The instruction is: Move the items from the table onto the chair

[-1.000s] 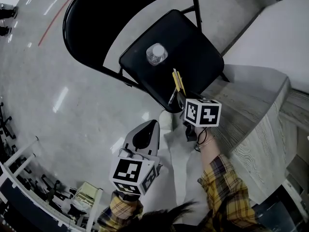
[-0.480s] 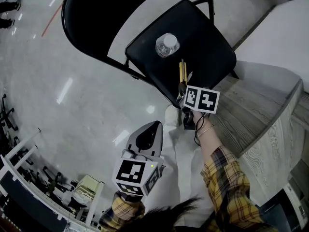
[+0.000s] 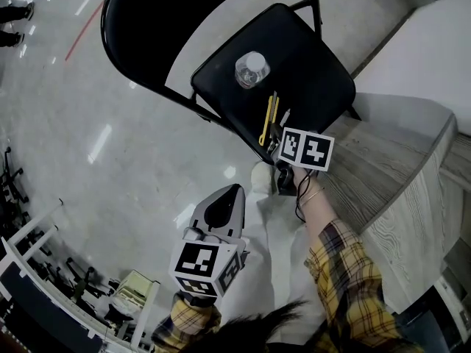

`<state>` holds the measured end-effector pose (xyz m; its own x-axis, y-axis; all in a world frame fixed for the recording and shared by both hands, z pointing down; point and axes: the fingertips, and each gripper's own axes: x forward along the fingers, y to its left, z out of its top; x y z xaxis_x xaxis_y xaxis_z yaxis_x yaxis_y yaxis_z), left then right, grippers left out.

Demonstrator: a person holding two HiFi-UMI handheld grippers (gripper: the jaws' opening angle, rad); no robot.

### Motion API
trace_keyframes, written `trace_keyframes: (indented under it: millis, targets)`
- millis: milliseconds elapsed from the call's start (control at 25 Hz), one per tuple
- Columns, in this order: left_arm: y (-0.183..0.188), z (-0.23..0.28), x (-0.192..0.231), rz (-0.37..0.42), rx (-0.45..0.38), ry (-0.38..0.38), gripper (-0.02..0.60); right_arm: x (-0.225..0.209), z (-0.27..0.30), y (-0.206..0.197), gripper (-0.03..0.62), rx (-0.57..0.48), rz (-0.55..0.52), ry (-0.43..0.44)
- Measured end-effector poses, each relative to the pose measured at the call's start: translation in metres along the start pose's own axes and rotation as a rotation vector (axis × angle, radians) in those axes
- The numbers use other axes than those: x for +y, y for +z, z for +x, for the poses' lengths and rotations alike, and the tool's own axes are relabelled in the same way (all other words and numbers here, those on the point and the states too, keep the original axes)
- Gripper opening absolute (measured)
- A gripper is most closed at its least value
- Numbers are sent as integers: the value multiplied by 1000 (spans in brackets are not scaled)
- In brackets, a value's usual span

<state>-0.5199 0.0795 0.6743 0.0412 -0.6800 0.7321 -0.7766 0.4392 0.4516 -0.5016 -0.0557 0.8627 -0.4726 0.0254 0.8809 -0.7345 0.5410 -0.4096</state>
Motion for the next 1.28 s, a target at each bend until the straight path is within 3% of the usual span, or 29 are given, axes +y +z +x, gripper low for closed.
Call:
trace_keyframes:
  millis: [200,400,680,880,1080,1280]
  targets:
    - [20,-20,-15,26,-39,-4,3,30,-46,17,126,-60,25,62]
    - [52,-59,-43,64,-101,0,3,82,-120,18,126,-112,19,212]
    - [112,-126,-96,142,-240,14,3,136,-262,19,72,-251,-63,412]
    - [130,-175,-155,207,-305,2,3,159,-373,-2,48,-329,-102,549]
    - [119,-197,-233,276,-342,-62,3,144,-474,-37,26,-421,-182,632]
    - [86,-191,-339,356,-340,-176,3,75,-568,-75,18,-538,-256,597]
